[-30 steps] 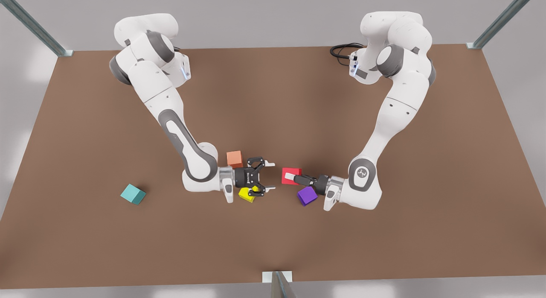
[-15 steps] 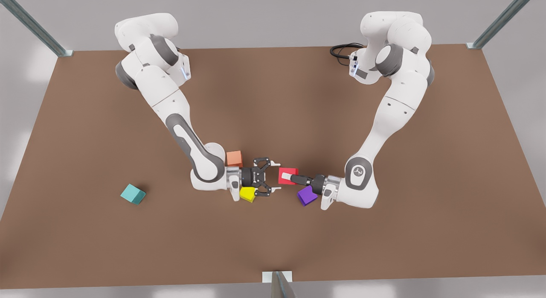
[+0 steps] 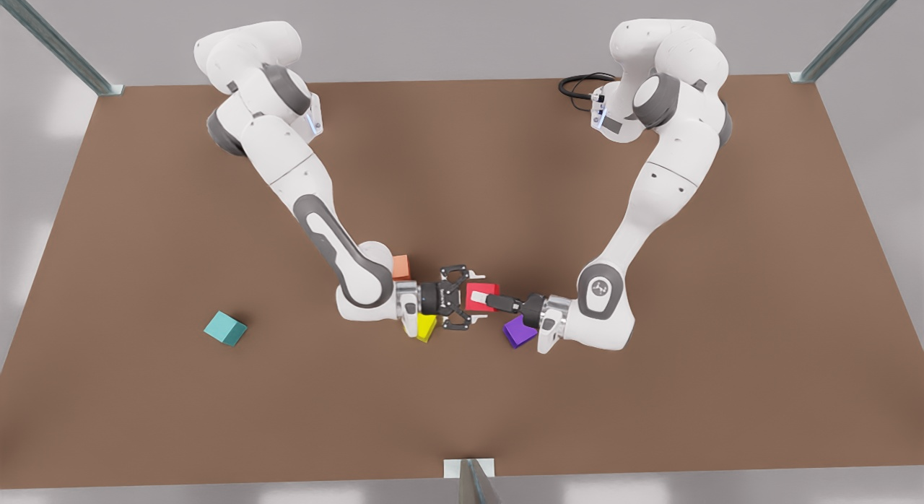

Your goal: Pick up red wooden cube and pass to hand red wooden cube and place in blue wooden cube

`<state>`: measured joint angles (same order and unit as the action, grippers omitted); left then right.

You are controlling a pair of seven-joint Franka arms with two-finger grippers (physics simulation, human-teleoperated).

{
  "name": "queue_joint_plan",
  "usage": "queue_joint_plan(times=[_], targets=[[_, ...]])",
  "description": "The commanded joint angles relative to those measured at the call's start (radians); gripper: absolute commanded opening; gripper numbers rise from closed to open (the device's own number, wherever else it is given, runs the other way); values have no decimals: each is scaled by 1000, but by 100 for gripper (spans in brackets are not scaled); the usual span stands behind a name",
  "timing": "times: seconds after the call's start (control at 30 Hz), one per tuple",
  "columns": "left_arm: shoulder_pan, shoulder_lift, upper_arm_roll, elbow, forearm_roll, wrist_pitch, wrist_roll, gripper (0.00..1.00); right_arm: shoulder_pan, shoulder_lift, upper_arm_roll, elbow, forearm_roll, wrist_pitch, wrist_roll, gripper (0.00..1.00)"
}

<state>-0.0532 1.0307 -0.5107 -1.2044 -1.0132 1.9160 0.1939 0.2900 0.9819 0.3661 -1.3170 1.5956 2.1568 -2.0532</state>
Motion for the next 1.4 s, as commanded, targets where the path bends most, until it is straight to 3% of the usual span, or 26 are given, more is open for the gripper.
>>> queue_joint_plan(times=[0.0,0.07,0.1,0.13,0.17,0.33,0.4,0.5,0.57,0.67,0.7,0.77,0.8,0.87,0.9,1.07,1.1,1.13,1.17,1.37], targets=[[-1,-1,-2,0,-10,11,27,59,8,3,0,13,3,21,-64,100],[-2,-1,-2,0,-10,15,27,59,8,4,0,15,4,20,-64,100],[-2,-1,-2,0,-10,15,27,59,8,4,0,15,4,20,-64,93],[-1,-1,-2,0,-10,15,27,59,8,4,0,15,4,20,-64,72],[-2,-1,-2,-1,-10,15,27,59,8,4,0,15,4,20,-67,37],[-1,-3,-2,-1,-10,14,27,60,8,11,2,16,4,20,-67,37],[-1,-17,-2,0,13,17,-19,100,8,11,2,16,4,14,-67,37],[7,-32,-2,0,70,9,-91,100,8,11,0,16,4,9,-67,38],[75,-86,-2,0,255,-118,-162,100,8,8,0,24,0,9,-59,38],[206,-175,-2,2,374,-285,-185,100,-3,1,-18,33,-34,2,-42,38],[259,-196,-3,3,377,-339,-183,100,-31,-2,-24,35,-127,0,-38,38],[288,-280,-5,54,578,-437,-203,100,-142,-22,-24,25,-454,-57,56,38],[228,-392,-38,51,971,-460,-266,100,-253,-23,-24,21,-800,-104,111,38],[208,-446,-121,51,1214,-534,-421,100,-368,-97,-24,30,-1210,-213,272,38],[207,-455,-172,52,1262,-578,-464,100,-387,-114,-24,47,-1324,-238,295,38],[240,-528,-178,65,1315,-752,-496,100,-411,-258,-99,55,-1724,-273,291,38],[190,-593,-96,34,1260,-749,-490,100,-413,-272,-107,47,-1801,-270,294,38],[-89,-842,346,-277,1041,-488,-488,100,-411,-279,-136,42,-1839,-258,295,38],[-134,-888,419,-343,1004,-437,-461,100,-411,-284,-147,39,-1862,-236,295,38],[-129,-816,422,-294,1015,-488,-363,100,-466,-333,-171,-103,-1967,-65,285,38]])
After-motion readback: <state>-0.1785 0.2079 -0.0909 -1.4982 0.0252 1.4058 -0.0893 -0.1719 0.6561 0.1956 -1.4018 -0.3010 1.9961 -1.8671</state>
